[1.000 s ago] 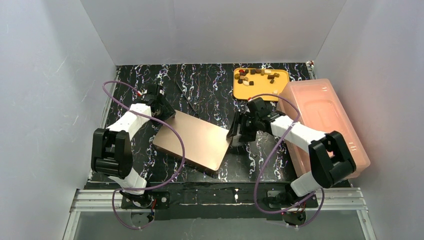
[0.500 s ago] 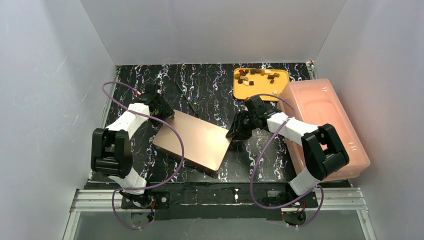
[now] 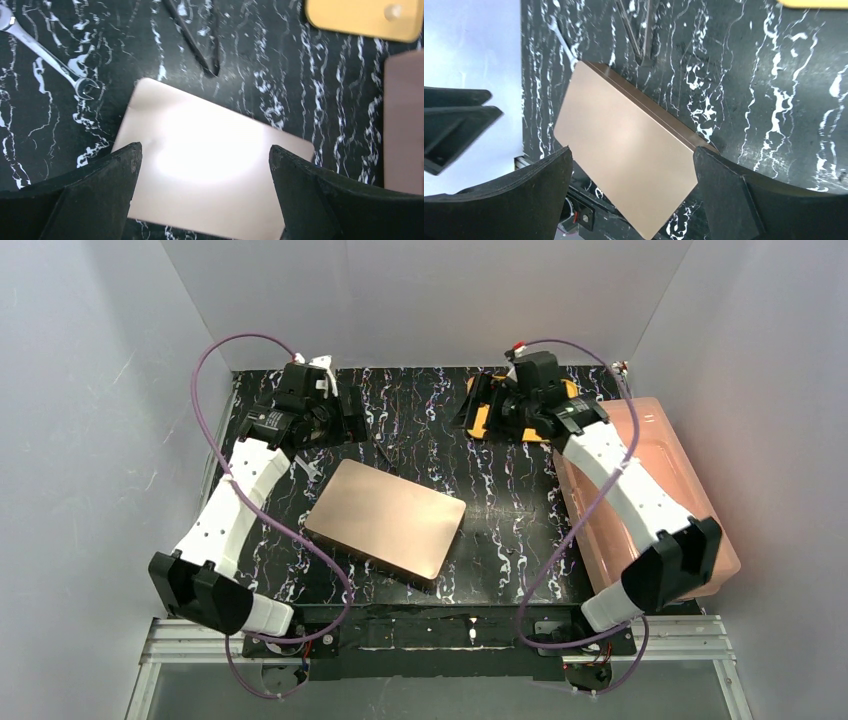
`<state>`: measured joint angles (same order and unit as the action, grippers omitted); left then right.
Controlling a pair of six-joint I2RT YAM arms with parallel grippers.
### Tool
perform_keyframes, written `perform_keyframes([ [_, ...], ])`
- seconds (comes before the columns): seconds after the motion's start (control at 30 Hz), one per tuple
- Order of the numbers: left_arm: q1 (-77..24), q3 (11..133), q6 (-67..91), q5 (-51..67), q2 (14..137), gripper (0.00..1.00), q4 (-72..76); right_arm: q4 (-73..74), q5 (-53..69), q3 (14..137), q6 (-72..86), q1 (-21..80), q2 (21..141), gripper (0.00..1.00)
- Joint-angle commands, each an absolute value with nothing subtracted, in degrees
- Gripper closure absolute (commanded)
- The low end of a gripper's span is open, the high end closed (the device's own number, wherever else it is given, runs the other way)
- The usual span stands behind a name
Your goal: Pack the chocolate
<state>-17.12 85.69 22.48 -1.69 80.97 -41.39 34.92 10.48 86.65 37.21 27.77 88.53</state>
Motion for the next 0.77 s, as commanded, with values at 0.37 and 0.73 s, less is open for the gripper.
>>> perform_keyframes([
  [0.37, -20.74, 90.21, 19.51, -0.75, 72.75, 0.02, -48.28, 35.68, 3.36, 88.10, 34.59, 27.76, 70.28, 0.02],
  [0.73, -20.70, 90.09, 17.55, 0.86, 71.88, 0.02, -49.39, 34.38, 4.43, 88.78, 34.28, 27.70, 69.16, 0.02],
])
